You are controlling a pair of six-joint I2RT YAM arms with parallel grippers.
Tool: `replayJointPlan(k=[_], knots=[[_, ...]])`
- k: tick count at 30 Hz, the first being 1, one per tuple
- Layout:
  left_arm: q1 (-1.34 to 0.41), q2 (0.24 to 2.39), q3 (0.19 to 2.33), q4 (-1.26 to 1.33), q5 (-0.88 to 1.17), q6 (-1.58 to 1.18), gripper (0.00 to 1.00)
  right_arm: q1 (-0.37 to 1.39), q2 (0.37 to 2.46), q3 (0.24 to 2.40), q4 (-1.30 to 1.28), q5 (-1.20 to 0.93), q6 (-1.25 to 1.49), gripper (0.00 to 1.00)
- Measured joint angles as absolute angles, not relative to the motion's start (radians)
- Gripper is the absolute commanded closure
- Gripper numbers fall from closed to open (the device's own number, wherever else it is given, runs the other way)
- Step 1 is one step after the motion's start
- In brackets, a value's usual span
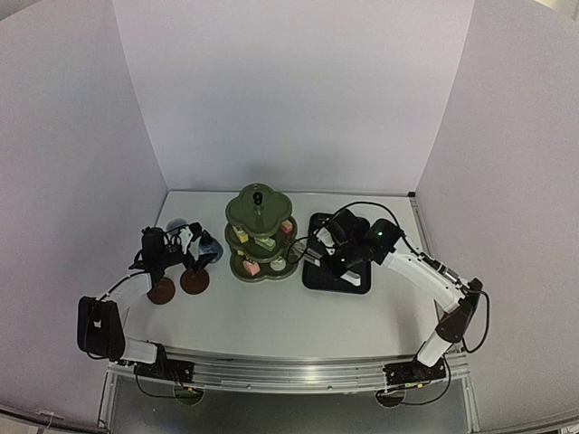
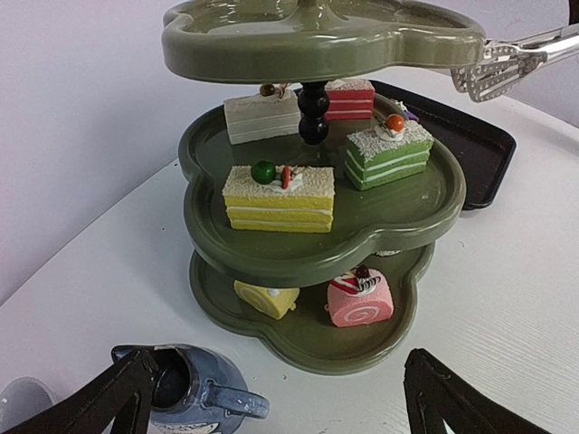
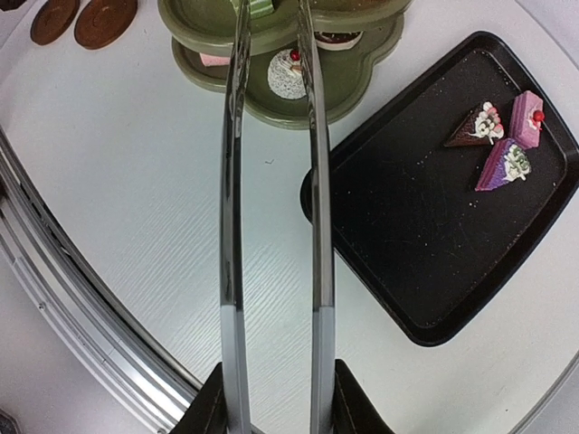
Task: Serve the afternoon tea
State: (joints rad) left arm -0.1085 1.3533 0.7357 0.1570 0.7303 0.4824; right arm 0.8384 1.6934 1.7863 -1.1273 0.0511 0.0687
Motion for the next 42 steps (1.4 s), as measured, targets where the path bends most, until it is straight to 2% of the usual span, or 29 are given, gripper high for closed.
replayJointPlan(k=[5,14,28,42], knots=[[-0.109,1.353,0.736,0.157,0.731,0.482,0.04,0.783,1.621,1.733,-1.128,0.06,0.104,0.7],[-0.109,1.353,0.736,0.157,0.73,0.482,0.04,0.542,1.59,1.673,-1.13,0.103,0.116,0.7],[-0.109,1.348,0.736,0.156,0.729,0.482,0.04,0.355,1.94,1.769,-1.088,0.087,0.031,0.69],[-0.109,1.342,0.736,0.156,0.721,0.483,0.04,0.342,2.003,1.825,-1.052,0.071,-0.047,0.67]])
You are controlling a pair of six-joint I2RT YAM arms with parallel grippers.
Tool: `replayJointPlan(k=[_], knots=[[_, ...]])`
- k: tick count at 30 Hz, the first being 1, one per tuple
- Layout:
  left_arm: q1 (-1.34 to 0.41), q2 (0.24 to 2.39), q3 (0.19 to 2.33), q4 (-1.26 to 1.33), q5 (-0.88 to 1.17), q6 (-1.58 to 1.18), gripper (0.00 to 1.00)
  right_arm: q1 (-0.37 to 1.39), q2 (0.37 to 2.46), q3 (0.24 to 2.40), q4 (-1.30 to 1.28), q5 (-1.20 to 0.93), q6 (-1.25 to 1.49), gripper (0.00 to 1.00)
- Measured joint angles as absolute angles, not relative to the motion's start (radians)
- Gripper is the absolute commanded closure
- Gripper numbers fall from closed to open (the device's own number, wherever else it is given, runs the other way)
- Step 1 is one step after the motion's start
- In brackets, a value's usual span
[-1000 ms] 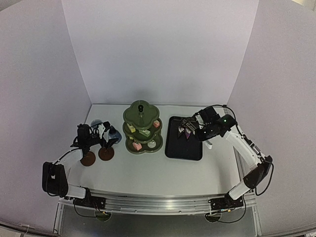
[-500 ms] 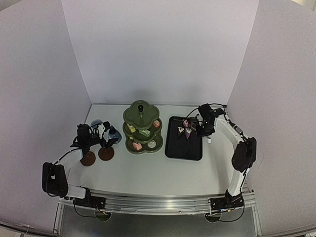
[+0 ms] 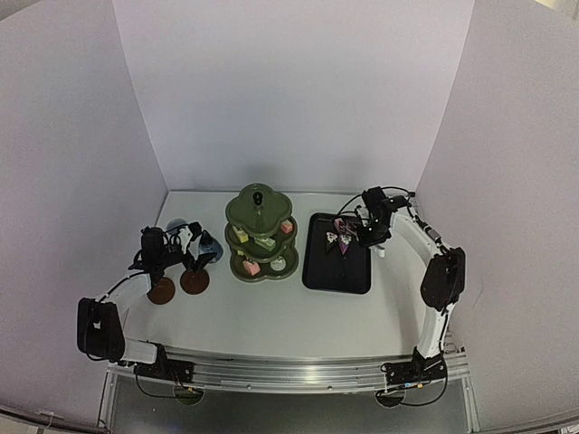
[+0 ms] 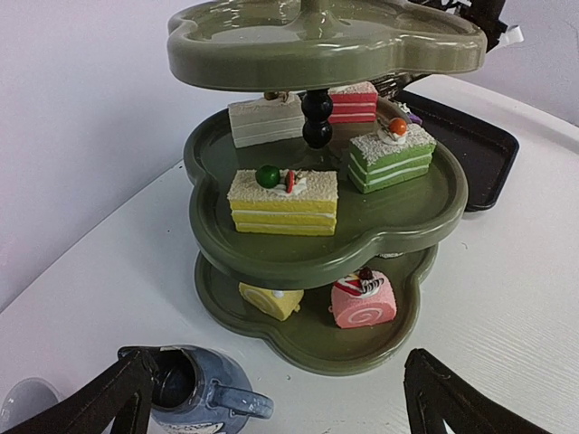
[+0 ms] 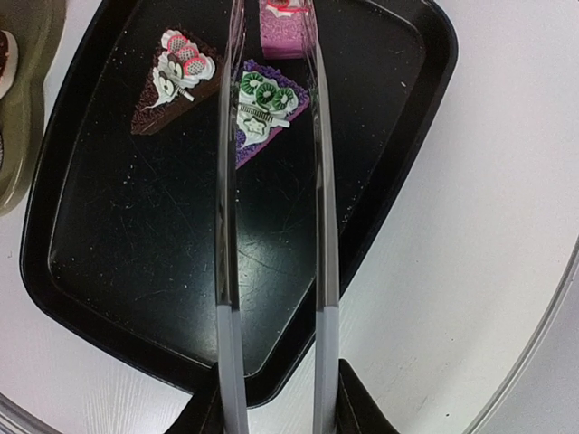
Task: Serve the afternoon tea
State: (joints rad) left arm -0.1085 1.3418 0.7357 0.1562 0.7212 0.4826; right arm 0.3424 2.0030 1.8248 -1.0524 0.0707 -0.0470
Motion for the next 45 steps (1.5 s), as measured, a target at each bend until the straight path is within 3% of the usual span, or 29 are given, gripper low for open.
replayJointPlan(k=[39,41,45], knots=[[-0.109,1.342,0.735,0.145,0.714,0.498,0.04,0.323,2.13,1.897,-1.036,0.101,-0.106,0.68],[-0.109,1.342,0.735,0.138,0.711,0.498,0.04,0.323,2.139,1.897,-1.036,0.097,-0.106,0.73],[-0.109,1.342,0.735,0.13,0.71,0.499,0.04,0.323,2.142,1.898,-1.037,0.089,-0.11,0.97]])
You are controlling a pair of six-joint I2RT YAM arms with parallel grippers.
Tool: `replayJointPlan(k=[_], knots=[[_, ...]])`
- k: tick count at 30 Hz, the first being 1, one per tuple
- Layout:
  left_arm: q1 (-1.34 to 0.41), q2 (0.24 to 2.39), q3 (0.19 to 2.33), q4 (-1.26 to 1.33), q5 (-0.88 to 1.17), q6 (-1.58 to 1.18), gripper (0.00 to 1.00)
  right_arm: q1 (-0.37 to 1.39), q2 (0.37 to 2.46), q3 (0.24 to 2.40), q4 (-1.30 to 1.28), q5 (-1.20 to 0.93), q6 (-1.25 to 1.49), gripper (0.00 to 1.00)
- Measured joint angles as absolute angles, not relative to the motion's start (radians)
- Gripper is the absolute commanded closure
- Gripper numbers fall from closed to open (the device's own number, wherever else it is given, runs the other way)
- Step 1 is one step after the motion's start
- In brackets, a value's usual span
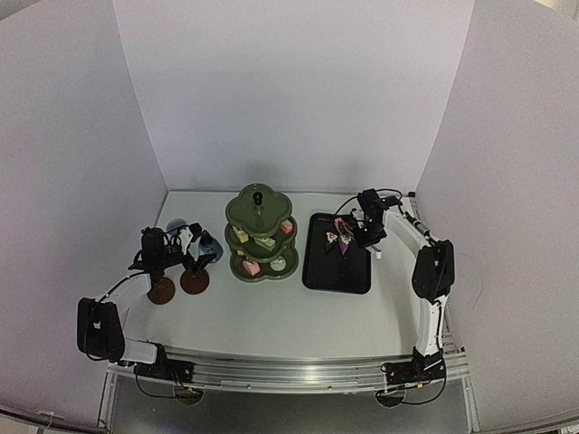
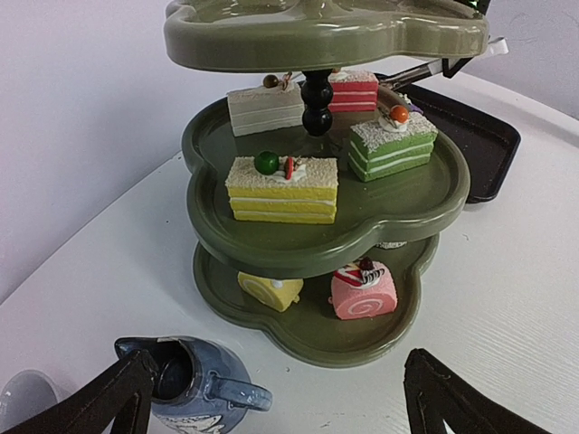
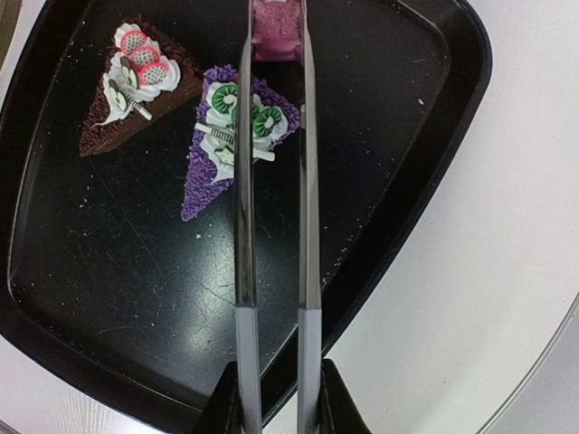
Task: Serve the afternoon tea
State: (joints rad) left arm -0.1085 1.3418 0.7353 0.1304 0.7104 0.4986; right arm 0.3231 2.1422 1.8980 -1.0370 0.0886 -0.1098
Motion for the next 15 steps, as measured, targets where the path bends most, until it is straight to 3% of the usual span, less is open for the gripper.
replayJointPlan(k=[15], knots=[[-0.109,1.342,0.735,0.131,0.703,0.498,0.04,0.323,2.079,2.031,-1.094,0.079,-0.132,1.0]])
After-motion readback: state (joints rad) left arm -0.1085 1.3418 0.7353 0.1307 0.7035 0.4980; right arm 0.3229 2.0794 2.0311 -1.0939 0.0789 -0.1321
